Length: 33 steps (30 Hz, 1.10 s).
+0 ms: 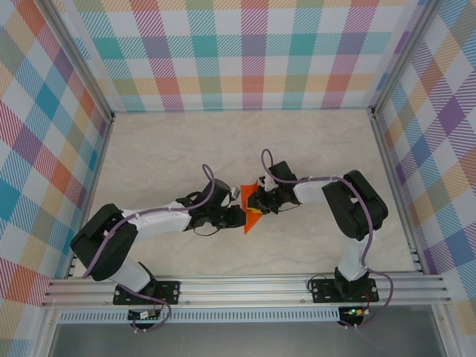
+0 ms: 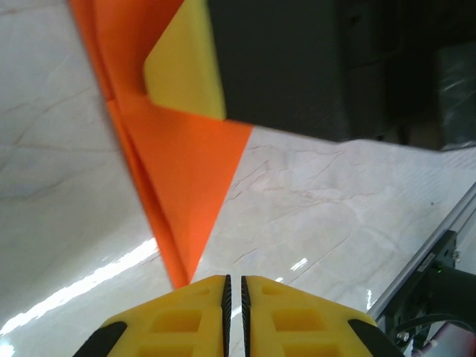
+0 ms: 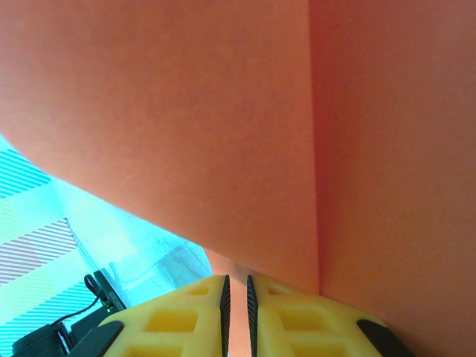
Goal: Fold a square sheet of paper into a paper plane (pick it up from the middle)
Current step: Fourth fold the wing at the center of the table.
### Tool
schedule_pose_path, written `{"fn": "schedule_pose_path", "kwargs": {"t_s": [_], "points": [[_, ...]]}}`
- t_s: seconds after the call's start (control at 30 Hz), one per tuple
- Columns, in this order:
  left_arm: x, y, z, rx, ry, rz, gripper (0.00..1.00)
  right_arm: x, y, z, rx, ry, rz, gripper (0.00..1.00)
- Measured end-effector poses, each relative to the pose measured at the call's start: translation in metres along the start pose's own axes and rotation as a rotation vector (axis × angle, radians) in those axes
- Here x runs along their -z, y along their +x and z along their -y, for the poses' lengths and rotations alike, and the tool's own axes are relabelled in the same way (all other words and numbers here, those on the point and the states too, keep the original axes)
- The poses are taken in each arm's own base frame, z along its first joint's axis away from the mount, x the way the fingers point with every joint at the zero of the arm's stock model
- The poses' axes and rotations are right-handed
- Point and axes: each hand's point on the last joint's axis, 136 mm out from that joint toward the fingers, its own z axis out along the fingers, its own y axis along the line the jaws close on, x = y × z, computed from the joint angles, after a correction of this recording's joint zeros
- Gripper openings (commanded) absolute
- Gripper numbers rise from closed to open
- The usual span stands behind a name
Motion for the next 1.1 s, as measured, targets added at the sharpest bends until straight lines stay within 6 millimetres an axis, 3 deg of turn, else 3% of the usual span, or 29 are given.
{"fn": "schedule_pose_path", "kwargs": {"t_s": [0.17,0.5,0.87,1.1], "points": [[-0.018,-0.004,0.004,0.0,0.028,-0.025,0.14,0.0,0.0,0.0,0.0,0.001,0.0,0.17],[-0.037,0.022,-0.029,0.047,-0.045,-0.099,0.13,0.0,0.0,0.0,0.003,0.001,0.0,0.17],[-0.035,0.022,-0.03,0.047,-0.023,-0.067,0.13,0.0,0.0,0.0,0.005,0.002,-0.001,0.17],[-0.028,0.036,-0.032,0.025,-0.05,-0.11,0.13,0.0,0.0,0.0,0.005,0.002,-0.001,0.17]]}}
